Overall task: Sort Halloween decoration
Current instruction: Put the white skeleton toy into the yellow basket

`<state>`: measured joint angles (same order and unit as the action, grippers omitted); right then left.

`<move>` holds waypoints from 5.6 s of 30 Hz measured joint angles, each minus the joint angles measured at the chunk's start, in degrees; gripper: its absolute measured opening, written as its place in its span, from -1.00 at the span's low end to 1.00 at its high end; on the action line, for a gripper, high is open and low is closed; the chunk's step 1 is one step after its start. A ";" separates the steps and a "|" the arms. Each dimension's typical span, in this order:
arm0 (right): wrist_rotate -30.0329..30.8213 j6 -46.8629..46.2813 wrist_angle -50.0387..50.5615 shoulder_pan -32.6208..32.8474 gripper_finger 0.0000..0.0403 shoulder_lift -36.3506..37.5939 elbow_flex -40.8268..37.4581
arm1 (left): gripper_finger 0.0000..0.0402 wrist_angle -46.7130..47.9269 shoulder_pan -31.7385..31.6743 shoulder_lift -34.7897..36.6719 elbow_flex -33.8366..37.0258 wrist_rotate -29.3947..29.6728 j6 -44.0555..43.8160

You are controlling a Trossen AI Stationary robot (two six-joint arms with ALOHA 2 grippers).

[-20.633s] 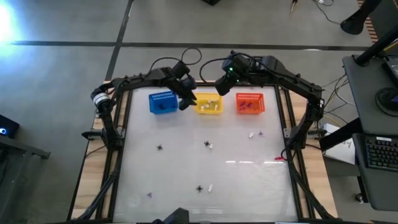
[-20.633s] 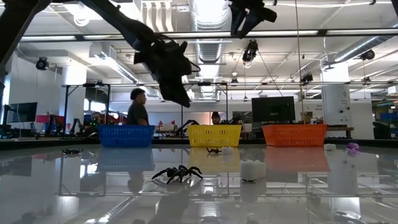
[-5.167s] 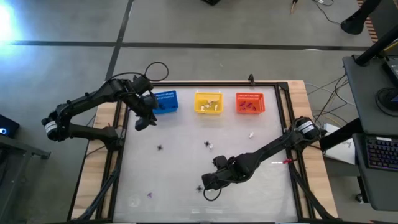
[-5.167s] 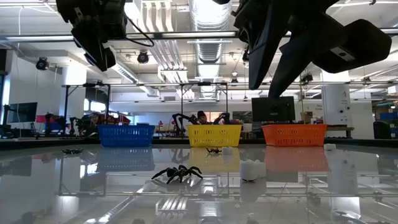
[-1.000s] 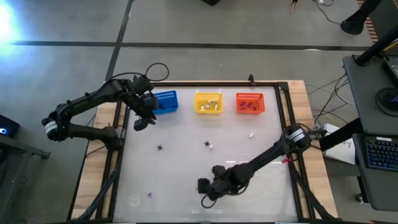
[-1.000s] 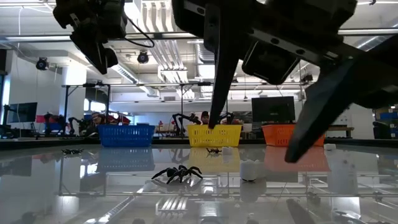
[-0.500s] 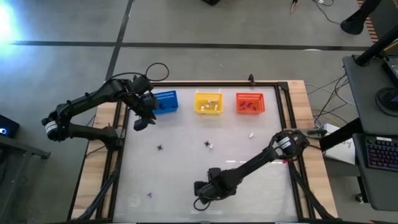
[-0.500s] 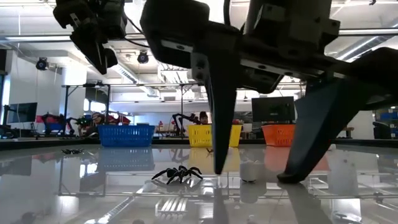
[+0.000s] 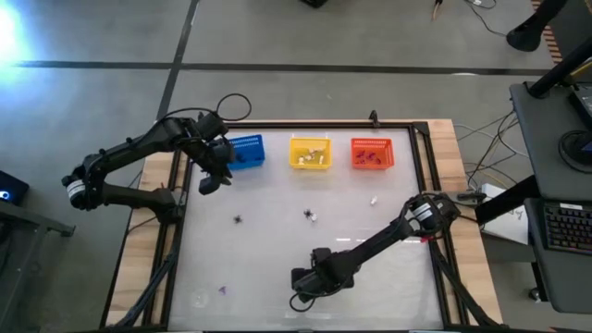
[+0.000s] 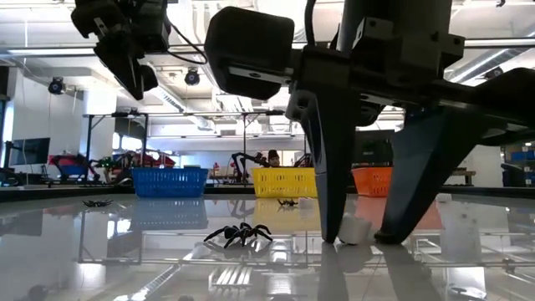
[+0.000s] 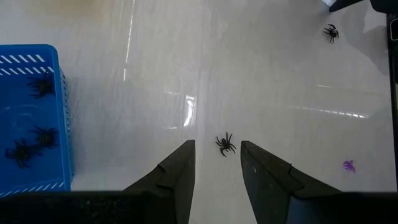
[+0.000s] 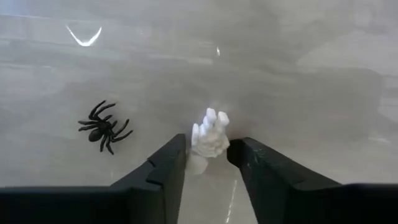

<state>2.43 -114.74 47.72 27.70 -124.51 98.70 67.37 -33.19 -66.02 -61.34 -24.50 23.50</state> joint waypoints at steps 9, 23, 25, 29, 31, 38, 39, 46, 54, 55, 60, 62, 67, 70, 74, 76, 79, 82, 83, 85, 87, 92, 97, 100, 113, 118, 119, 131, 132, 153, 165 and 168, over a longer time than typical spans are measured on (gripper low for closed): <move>0.38 3.06 -0.32 -0.09 -0.78 -0.02 0.40 | -0.45 -0.01 -0.02 0.00 0.00 0.00 0.00; 4.19 6.81 0.54 -0.33 -0.93 3.37 1.31 | -0.45 0.03 0.00 0.00 0.00 0.08 -1.50; 5.65 7.41 2.00 -0.57 -0.93 4.53 1.31 | -0.45 0.03 -0.02 0.00 0.00 0.10 -1.50; 7.81 9.76 5.80 -2.48 -0.93 6.98 1.31 | -0.45 0.00 -0.01 0.00 0.00 0.56 -1.50; 8.56 11.98 7.65 -3.77 -0.93 8.21 1.31 | -0.45 0.01 0.00 0.00 0.00 2.27 -1.49; 9.91 25.53 9.66 -10.01 -0.93 11.93 1.34 | -0.45 0.05 -0.02 0.00 0.00 9.08 -1.52; 10.07 28.09 9.69 -11.18 -0.93 12.42 1.39 | -0.45 0.04 -0.02 0.00 0.00 9.07 -1.52; 9.63 46.17 9.88 -19.76 -0.94 15.16 1.40 | -0.45 0.05 -0.02 0.00 0.00 9.04 -2.43; 8.97 65.32 9.94 -30.36 -0.94 16.17 1.40 | -0.45 0.02 -0.02 0.00 0.00 9.02 -3.83; 8.70 67.40 9.94 -31.65 -0.94 16.17 1.40 | -0.45 0.01 -0.02 0.00 0.00 9.02 -4.29; 7.85 76.65 9.94 -37.64 -0.94 15.97 1.40 | -0.45 -0.01 -0.02 0.00 0.00 9.00 -6.46; 7.81 80.02 9.92 -39.97 -0.94 15.96 1.40 | -0.45 -0.03 -0.02 0.00 0.00 9.00 -7.39; 7.30 87.41 9.91 -45.51 -0.94 15.80 1.40 | -0.45 -0.01 -0.02 0.00 0.00 9.00 -10.27; 4.76 91.90 9.88 -48.39 -0.94 15.34 1.40 | -0.45 -0.01 -0.02 0.00 0.00 9.00 -11.59; 3.09 97.43 9.82 -51.21 -0.94 13.69 1.40 | -0.45 -0.01 -0.02 0.00 0.00 9.00 -12.66; 2.89 99.16 9.86 -52.31 -0.94 12.56 1.40 | -0.45 -0.04 -0.02 0.00 0.00 9.00 -14.01; 3.02 100.64 9.84 -53.28 -0.94 11.66 1.38 | -0.45 -0.02 -0.02 0.00 0.00 9.00 -15.57; 3.05 102.56 9.00 -53.65 -0.94 11.44 1.38 | -0.45 0.01 -0.02 0.00 0.00 9.00 -15.69; 3.04 102.97 8.99 -53.80 -0.94 11.39 1.38 | -0.45 0.01 -0.02 0.00 0.00 9.00 -15.69; 2.91 103.40 8.98 -53.90 -0.94 11.34 1.38 | -0.45 0.00 -0.02 0.00 0.00 9.00 -15.69; 2.89 103.22 8.89 -53.99 -0.93 11.34 1.38 | -0.45 0.01 -0.02 0.00 0.00 9.00 -15.69; 2.89 102.79 8.72 -53.99 -0.78 11.34 1.38 | -0.45 0.01 -0.02 -0.04 0.00 9.00 -15.56; 2.92 102.79 8.68 -53.99 -0.55 11.34 1.38 | -0.45 -0.01 -0.02 -0.11 0.00 9.02 -15.30; 3.06 102.79 8.55 -53.99 -0.46 11.34 1.38 | -0.45 0.03 0.00 -0.11 0.00 9.02 -15.25; -9.23 101.61 9.45 -53.98 -0.44 11.36 1.38 | -0.45 0.76 -0.02 -0.60 -0.02 9.00 -16.25; -16.84 101.68 9.48 -53.24 -0.52 11.47 1.38 | -0.45 3.02 0.82 -0.87 -0.02 5.79 -18.17; -16.90 101.65 9.58 -52.99 -0.53 11.50 1.38 | -0.45 3.19 1.13 -0.87 -0.02 4.89 -18.24; -16.95 103.21 17.45 -45.62 -0.62 11.56 1.38 | -0.45 3.27 7.28 -0.83 -0.02 4.01 -23.69; -16.95 103.21 17.42 -44.75 -0.61 11.56 1.38 | -0.45 3.29 7.70 -0.83 -0.02 3.99 -24.13; -5.21 71.19 17.79 -32.49 -0.28 11.58 1.38 | -0.45 3.09 9.90 -0.79 -0.02 4.42 -19.10; 1.03 50.80 17.51 -28.58 -0.28 9.46 1.40 | -0.45 2.90 9.90 -0.74 -0.02 6.65 -16.46; 0.75 48.84 16.91 -27.69 -0.31 7.89 1.40 | -0.45 2.89 9.90 -0.74 -0.02 6.66 -16.45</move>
<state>3.17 -65.90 64.64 0.01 -116.62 100.09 70.26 -23.29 -66.76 -61.36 -17.85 7.05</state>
